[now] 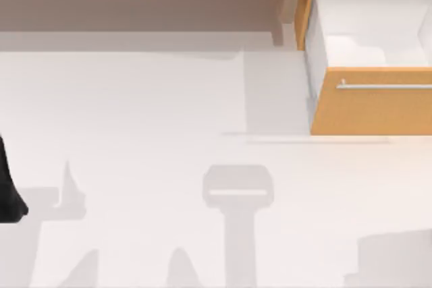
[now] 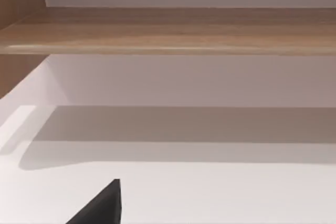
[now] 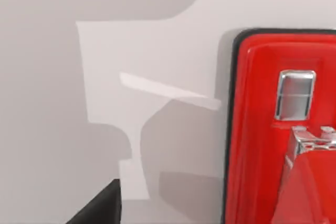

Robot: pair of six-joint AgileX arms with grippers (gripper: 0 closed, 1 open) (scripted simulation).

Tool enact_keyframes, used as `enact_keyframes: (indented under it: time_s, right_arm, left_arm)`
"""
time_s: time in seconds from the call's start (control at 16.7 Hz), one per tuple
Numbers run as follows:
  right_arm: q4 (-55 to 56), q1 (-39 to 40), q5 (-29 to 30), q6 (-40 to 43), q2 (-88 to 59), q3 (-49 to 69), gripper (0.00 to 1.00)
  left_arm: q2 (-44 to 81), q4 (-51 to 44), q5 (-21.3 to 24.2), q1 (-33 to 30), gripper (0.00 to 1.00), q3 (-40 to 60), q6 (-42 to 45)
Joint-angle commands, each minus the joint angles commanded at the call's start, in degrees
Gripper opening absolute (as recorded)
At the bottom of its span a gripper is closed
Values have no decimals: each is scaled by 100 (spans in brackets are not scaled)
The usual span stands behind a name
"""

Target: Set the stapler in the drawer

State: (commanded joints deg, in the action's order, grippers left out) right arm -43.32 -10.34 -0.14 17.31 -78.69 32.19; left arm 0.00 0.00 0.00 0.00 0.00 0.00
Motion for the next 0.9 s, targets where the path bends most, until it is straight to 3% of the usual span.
enact_keyframes:
  time_s: [0.3, 0.9]
  right_arm:
    - [111, 0, 0, -1, -60, -76, 100]
    - [111, 0, 0, -1, -60, -76, 25]
  left_arm:
    - [0, 0, 0, 0, 100, 0, 0]
    - [0, 0, 0, 0, 100, 0, 0]
